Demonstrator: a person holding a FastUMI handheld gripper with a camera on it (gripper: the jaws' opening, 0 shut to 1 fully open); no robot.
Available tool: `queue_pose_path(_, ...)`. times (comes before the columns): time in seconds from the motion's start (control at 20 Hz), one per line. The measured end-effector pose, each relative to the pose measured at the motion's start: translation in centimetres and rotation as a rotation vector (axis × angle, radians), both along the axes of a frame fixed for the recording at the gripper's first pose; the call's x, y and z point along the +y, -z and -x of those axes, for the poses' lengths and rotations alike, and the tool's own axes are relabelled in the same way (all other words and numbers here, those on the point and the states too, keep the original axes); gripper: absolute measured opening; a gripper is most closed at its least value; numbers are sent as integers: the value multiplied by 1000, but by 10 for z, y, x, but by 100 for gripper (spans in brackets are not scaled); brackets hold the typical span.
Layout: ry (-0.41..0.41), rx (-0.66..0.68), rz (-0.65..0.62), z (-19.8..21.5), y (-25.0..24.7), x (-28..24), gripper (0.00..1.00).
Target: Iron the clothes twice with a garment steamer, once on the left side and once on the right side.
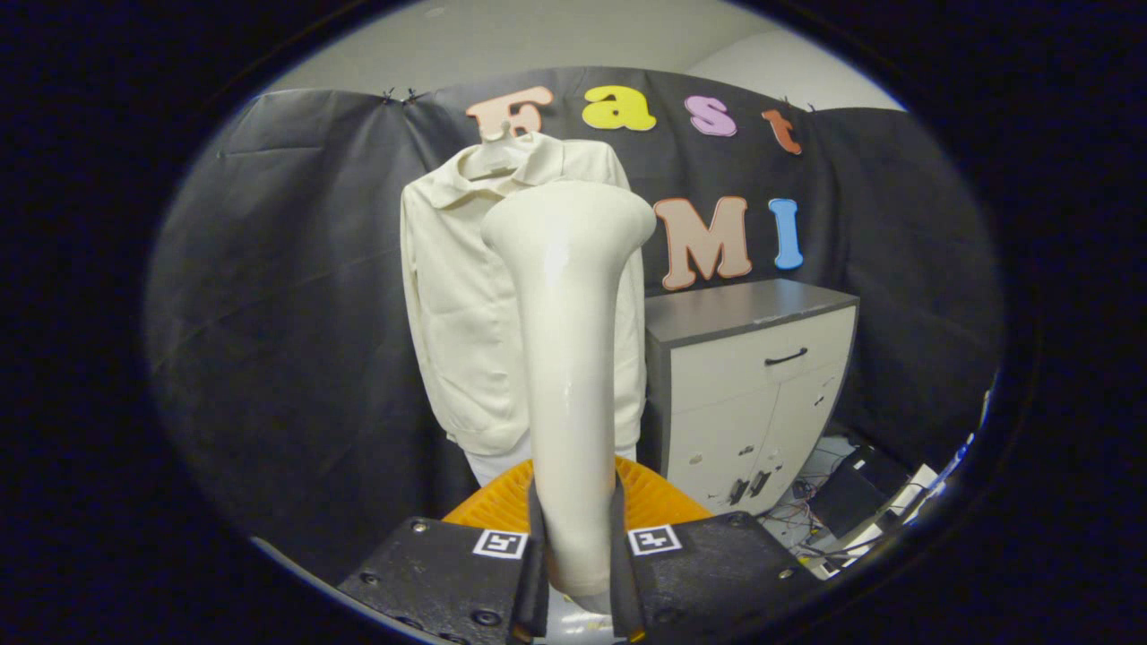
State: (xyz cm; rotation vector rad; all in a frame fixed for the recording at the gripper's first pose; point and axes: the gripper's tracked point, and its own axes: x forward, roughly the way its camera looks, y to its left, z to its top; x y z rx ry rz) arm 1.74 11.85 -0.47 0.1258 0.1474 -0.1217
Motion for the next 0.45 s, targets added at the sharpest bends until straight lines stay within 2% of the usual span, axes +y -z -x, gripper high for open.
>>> queue_pose_path(0.15, -11, -37, -12, 13, -18, -13, 27)
queue_pose_path(0.45, -14, -45, -3, 39, -13, -45, 27)
